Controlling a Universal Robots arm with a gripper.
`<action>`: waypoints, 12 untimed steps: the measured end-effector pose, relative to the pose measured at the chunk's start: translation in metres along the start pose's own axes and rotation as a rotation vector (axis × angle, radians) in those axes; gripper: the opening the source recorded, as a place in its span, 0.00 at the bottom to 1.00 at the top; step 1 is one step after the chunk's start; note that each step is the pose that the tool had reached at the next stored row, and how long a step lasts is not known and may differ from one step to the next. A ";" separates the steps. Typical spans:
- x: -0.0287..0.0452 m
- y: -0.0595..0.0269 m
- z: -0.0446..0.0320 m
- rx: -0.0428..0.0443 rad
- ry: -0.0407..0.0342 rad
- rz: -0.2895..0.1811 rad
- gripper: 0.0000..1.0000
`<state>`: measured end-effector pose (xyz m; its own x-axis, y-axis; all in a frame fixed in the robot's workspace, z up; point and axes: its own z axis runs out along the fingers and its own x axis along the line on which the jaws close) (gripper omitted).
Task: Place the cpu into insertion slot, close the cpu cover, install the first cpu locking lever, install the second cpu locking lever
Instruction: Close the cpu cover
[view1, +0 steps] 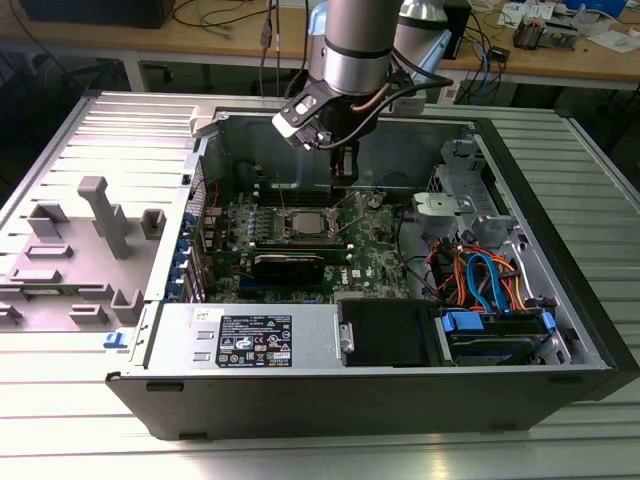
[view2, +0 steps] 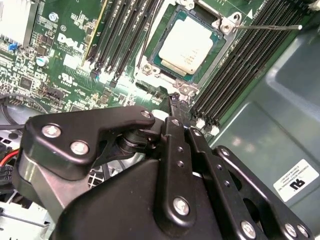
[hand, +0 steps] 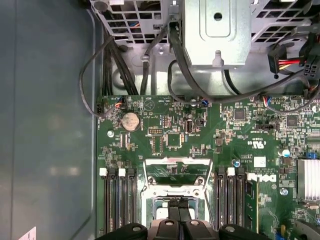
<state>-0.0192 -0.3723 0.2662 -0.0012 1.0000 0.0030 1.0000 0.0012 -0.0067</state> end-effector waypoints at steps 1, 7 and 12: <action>0.0000 0.0001 -0.0013 -0.0001 0.0002 0.000 0.11; 0.0000 0.0029 -0.0038 -0.0023 0.0002 -0.002 0.11; -0.0001 0.0102 -0.0039 -0.0072 -0.0001 -0.008 0.11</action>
<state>-0.0090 -0.3724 0.2700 -0.0091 1.0000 0.0029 1.0000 0.0091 0.0005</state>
